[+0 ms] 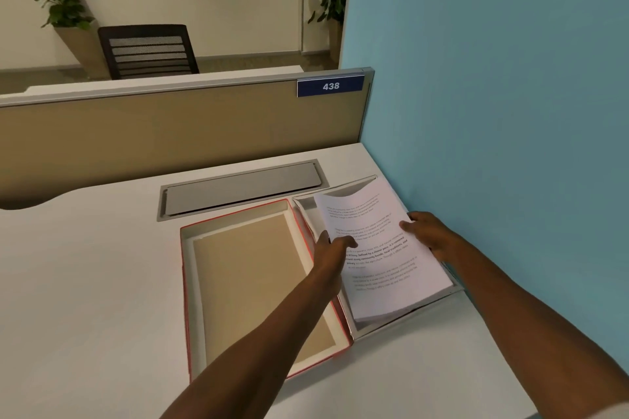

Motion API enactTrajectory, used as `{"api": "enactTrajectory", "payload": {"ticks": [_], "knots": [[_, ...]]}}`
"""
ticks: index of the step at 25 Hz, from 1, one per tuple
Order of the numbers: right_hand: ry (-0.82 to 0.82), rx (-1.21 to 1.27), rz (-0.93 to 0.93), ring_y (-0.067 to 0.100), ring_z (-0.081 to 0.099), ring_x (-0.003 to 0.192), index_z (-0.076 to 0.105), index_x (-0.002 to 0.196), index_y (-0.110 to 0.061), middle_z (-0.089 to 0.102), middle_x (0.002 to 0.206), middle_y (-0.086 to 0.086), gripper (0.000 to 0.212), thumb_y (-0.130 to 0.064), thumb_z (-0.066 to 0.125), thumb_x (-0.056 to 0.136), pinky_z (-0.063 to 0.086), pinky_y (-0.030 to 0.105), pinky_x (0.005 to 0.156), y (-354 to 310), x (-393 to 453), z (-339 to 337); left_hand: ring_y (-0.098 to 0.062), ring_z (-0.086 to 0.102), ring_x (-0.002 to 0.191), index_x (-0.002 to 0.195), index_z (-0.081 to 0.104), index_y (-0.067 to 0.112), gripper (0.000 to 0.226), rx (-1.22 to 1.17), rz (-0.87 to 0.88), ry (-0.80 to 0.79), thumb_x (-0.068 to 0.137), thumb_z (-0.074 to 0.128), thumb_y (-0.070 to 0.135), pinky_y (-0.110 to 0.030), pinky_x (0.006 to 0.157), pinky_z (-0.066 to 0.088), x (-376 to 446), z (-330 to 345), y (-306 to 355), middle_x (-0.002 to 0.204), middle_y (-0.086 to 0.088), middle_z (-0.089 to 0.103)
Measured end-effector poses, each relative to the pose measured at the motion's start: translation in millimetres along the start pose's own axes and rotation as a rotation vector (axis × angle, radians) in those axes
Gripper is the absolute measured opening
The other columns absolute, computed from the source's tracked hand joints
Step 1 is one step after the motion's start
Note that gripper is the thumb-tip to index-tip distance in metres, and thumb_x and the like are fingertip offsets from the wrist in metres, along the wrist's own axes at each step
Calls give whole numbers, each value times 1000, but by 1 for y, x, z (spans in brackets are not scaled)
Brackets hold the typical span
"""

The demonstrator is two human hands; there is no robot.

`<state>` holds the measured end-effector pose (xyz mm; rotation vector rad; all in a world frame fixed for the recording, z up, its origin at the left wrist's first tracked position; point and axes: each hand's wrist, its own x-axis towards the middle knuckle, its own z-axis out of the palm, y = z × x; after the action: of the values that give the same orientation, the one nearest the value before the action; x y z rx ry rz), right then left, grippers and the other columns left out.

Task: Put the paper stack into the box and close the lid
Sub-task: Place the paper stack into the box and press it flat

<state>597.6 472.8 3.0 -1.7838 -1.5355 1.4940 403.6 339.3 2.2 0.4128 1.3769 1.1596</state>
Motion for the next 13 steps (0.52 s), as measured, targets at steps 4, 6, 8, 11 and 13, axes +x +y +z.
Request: {"api": "enactTrajectory", "payload": {"ticks": [4, 6, 8, 11, 13], "knots": [[-46, -14, 35, 40, 64, 114, 54, 137, -1, 63, 133, 23, 37, -11, 54, 101, 51, 51, 100, -1, 20, 9, -40, 56, 132, 144, 46, 14, 64, -66, -2, 0, 84, 63, 2, -65, 115, 41, 15, -2, -7, 150, -12, 58], [-57, -1, 60, 38, 64, 115, 50, 140, -2, 61, 136, 22, 40, -12, 54, 101, 51, 51, 101, 1, 28, 11, -39, 59, 128, 139, 50, 14, 64, -98, 3, -3, 78, 65, 8, -64, 112, 44, 23, -4, -11, 146, -12, 61], [-59, -3, 79, 36, 64, 113, 47, 143, -5, 60, 138, 20, 43, -13, 54, 102, 52, 47, 98, 3, 33, 15, -36, 63, 121, 135, 53, 14, 59, -152, 8, -12, 77, 63, 10, -56, 100, 53, 28, -6, -14, 141, -11, 64], [-67, -14, 101, 38, 64, 115, 48, 144, -6, 61, 137, 19, 44, -16, 54, 102, 52, 49, 98, 9, 40, 20, -37, 65, 120, 137, 52, 15, 65, -191, 11, -20, 74, 65, 20, -55, 94, 56, 35, -1, -19, 141, -13, 64], [-48, -25, 94, 38, 67, 111, 54, 138, -5, 65, 132, 18, 42, -20, 60, 99, 53, 50, 99, 15, 43, 23, -40, 62, 126, 146, 45, 17, 75, -176, 23, -29, 74, 66, 27, -66, 107, 48, 35, 5, -22, 146, -14, 60]]}}
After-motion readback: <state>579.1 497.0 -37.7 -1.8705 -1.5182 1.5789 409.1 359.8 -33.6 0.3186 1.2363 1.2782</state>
